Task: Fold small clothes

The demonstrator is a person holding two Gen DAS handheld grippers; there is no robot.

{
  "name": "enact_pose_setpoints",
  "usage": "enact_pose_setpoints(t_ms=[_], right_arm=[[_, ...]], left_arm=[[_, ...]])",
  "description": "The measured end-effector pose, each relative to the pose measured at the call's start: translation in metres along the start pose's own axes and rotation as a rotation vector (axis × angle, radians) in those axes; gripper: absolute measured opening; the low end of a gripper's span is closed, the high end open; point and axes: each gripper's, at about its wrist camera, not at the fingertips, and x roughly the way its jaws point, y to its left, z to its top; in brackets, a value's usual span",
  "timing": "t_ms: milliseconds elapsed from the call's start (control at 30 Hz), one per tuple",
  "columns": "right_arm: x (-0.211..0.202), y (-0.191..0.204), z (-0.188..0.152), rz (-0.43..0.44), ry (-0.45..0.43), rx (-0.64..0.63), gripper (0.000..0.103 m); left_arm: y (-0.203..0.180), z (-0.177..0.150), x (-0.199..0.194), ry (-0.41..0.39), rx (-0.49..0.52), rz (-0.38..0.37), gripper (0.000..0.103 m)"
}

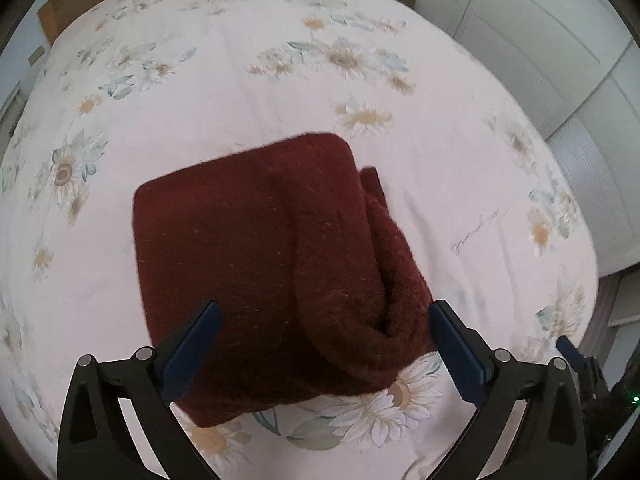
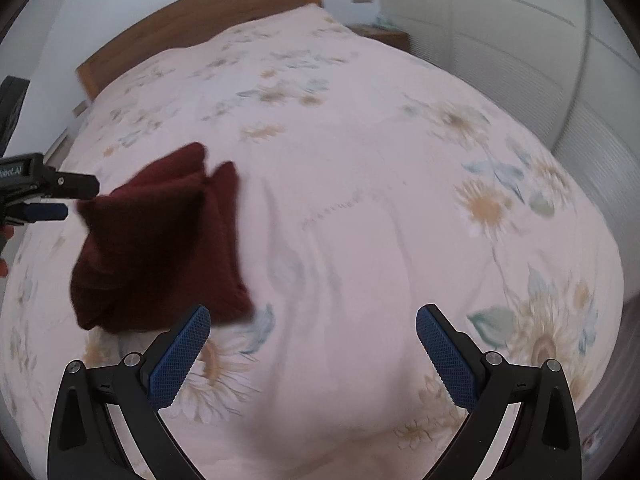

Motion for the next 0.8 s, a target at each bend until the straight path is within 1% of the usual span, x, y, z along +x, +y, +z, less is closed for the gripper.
enact_pose_setpoints(t_ms=[67, 133, 233, 300, 367, 400, 500, 567, 600, 633, 667, 700, 800], right_arm=[[-0.003, 0.015, 0.011, 0.009, -0.001, -0.044, 0.103], [-0.005, 0.031, 0.023, 0.022, 0.0, -0.086, 0.103], [-0.006, 0.063, 0.05, 0.048, 0.008, -0.153, 0.103], [-0.001, 0.084, 0.069, 0.052, 0.023, -0.196, 0.103], [0.006, 0.102, 0.085, 0.066, 0.048, -0.224, 0.103], [0.011, 0.112, 0.093, 0.079, 0.062, -0.232, 0.103], [0.036, 0.138, 0.118, 0.137, 0.132, -0.226, 0.102], [0.052, 0.15, 0.126, 0.162, 0.161, -0.209, 0.102], [0.061, 0.155, 0.128, 0.155, 0.184, -0.201, 0.099], [0.07, 0.159, 0.128, 0.153, 0.212, -0.195, 0.092], [0.081, 0.163, 0.127, 0.153, 0.245, -0.189, 0.088], [0.088, 0.165, 0.125, 0.151, 0.272, -0.185, 0.083], [0.11, 0.17, 0.113, 0.143, 0.35, -0.194, 0.082]], left_arm=[[0.014, -0.002, -0.011, -0.009, -0.038, -0.035, 0.101], [0.025, -0.004, -0.019, -0.019, -0.062, -0.041, 0.101], [0.048, -0.011, -0.031, -0.03, -0.093, -0.037, 0.102], [0.065, -0.019, -0.034, -0.026, -0.108, -0.016, 0.102], [0.081, -0.03, -0.035, -0.022, -0.105, 0.024, 0.102], [0.088, -0.037, -0.035, -0.023, -0.103, 0.041, 0.102], [0.104, -0.057, -0.033, -0.018, -0.107, 0.055, 0.102], [0.114, -0.069, -0.033, -0.014, -0.124, 0.045, 0.102], [0.117, -0.074, -0.033, -0.012, -0.13, 0.039, 0.102], [0.121, -0.077, -0.033, -0.013, -0.14, 0.037, 0.102], [0.125, -0.079, -0.034, -0.021, -0.158, 0.038, 0.102], [0.128, -0.08, -0.036, -0.028, -0.17, 0.038, 0.102], [0.137, -0.079, -0.039, -0.038, -0.188, 0.026, 0.102]])
